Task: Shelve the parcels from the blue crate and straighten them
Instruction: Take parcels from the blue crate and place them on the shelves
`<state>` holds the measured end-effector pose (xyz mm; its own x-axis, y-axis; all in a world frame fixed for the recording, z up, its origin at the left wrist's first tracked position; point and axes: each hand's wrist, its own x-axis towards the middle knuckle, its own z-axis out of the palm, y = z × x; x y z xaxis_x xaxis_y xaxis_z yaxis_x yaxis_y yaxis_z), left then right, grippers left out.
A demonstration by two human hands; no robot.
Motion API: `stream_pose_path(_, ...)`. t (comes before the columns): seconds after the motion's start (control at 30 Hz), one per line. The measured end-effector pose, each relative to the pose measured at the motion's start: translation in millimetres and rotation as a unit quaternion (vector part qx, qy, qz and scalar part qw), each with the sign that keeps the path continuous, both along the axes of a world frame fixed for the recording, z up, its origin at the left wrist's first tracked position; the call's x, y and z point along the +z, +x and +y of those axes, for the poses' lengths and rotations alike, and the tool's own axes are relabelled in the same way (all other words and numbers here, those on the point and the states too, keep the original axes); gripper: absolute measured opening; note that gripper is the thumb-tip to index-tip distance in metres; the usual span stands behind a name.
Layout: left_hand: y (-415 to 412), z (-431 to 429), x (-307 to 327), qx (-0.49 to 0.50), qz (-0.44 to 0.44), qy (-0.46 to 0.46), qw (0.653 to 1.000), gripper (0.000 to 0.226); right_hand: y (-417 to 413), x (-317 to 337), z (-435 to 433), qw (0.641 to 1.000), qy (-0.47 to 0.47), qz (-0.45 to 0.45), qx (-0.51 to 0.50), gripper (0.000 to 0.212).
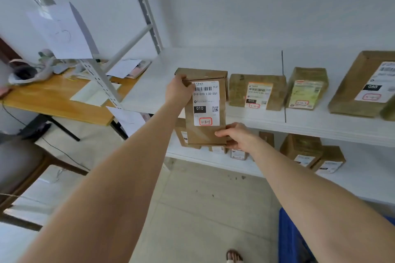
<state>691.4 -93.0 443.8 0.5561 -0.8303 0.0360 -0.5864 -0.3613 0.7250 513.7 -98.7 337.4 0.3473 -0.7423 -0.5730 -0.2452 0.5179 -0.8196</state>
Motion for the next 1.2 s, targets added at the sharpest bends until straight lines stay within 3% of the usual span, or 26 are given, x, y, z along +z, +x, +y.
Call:
stream_pose_path(0.1,35.0,-7.4,-1.1,-0.002,0.001,0.0,1.0,0.044,34.9,-1.0,-5.5,1.0,0.006,-0.001,0.006,0.028)
stream_pose_path(0.3,99.5,-30.8,0.0,-0.036,0.019,0.0,0.999,0.045,95.2,-3.2,-16.3,0.999,0.014,0.001,-0.035,0.038)
stream_pose_path(0.43,138.8,-55.1,1.1,-0.097,0.02,-0.003,0.995,0.048,132.1,-1.5,-20.5,0.996,0.01,-0.011,-0.085,0.031)
stream_pose_path(0.73,199.0,-73.8,20.6,-0.202,-0.086,0.005,0.976,0.061,204.3,8.1,-14.5,0.984,0.001,-0.011,-0.178,0.052)
stream_pose_path(1.03,222.0,-74.1,45.3,-0.277,-0.204,0.037,0.938,0.073,231.6,21.6,-22.9,0.985,-0.049,0.005,-0.164,0.047)
stream_pose_path(1.2,239.5,-74.2,46.4,-0.275,-0.266,0.032,0.923,0.071,261.3,17.3,-38.6,0.98,-0.115,0.049,-0.156,0.061)
